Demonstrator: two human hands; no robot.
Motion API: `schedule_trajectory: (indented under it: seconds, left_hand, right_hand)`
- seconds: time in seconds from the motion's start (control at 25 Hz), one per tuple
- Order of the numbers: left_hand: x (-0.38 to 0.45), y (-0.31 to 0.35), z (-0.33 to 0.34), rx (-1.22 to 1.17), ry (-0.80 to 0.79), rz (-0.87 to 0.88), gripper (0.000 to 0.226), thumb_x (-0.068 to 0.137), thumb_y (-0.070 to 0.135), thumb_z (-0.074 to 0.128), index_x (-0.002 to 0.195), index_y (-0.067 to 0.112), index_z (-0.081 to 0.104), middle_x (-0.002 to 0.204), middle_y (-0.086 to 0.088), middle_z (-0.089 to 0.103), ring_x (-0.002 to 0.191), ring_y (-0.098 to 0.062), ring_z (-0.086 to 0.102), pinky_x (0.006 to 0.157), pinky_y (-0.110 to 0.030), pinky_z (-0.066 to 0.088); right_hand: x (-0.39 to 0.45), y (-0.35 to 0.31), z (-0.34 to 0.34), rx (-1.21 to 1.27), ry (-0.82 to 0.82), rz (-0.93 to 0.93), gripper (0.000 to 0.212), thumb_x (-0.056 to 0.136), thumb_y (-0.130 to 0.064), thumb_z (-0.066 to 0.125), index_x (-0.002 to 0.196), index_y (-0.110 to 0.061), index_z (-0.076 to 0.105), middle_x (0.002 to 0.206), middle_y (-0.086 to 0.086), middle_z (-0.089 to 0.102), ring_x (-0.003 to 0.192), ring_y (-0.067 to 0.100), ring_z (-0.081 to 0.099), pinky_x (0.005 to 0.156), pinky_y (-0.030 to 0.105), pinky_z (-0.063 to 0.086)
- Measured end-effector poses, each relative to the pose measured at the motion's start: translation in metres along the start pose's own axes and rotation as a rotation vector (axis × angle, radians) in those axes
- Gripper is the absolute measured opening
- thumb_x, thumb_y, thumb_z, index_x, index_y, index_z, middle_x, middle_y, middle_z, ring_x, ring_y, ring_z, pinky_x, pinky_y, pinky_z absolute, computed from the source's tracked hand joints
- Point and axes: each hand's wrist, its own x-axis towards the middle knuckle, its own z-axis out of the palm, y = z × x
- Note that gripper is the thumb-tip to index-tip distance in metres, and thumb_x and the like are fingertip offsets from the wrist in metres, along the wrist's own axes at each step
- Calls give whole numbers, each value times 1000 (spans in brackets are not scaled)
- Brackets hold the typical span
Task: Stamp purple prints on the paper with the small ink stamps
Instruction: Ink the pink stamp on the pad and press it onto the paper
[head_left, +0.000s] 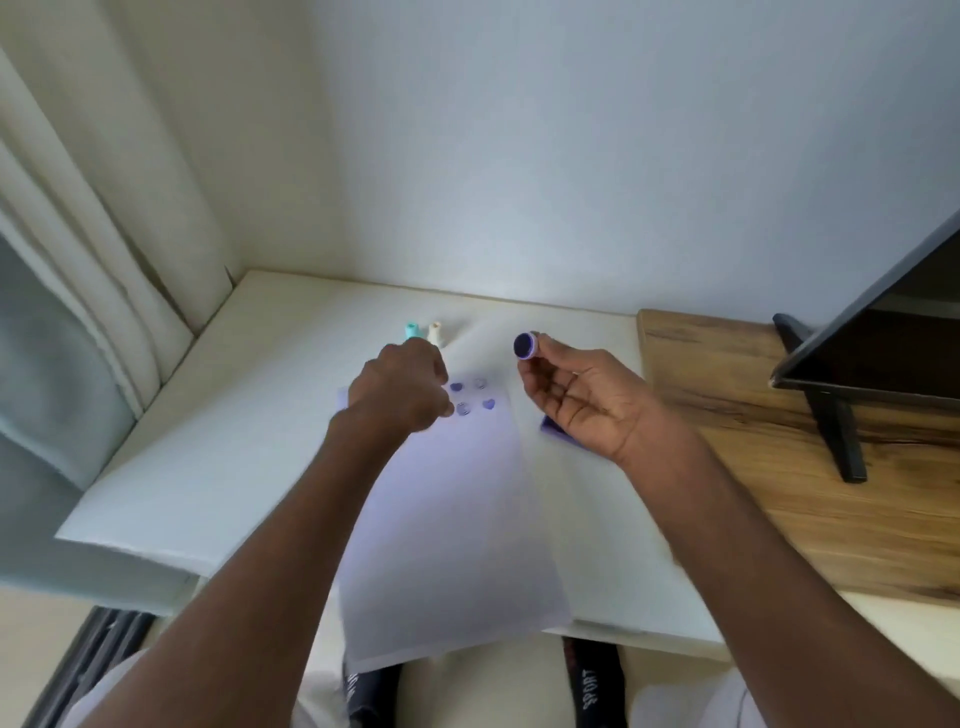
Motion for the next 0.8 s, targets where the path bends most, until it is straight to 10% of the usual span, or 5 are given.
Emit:
schedule_trajectory:
  seconds: [0.24, 0.44, 0.8]
  left_hand:
    - [-7, -95, -57, 58, 20, -263, 18, 81, 6, 70, 79, 23, 78, 78, -7, 71, 69, -27, 68, 75, -32, 59]
    - [-13, -126, -48, -48, 11, -405, 13, 76, 2, 75, 84, 9, 81, 78, -13, 77, 66, -25, 76, 80, -43, 65]
    - [-10, -118, -38, -62, -23, -344, 29, 75, 5, 80, 103, 12, 73, 106, -5, 73, 100, -30, 72, 90, -44, 59]
  right_hand:
    - [11, 70, 43, -824, 119, -396, 27, 74, -6, 89, 99, -9, 79, 86, 5, 80, 70, 13, 73, 74, 26, 60]
    - [16, 118, 75, -1009, -3, -501, 18, 69, -15, 89, 85, -19, 81, 75, -7, 80, 77, 3, 76, 81, 28, 59]
    - [29, 162, 92, -1247, 42, -630, 14, 79, -21, 81, 92, -25, 82, 92, -13, 81, 93, 3, 75, 89, 28, 55]
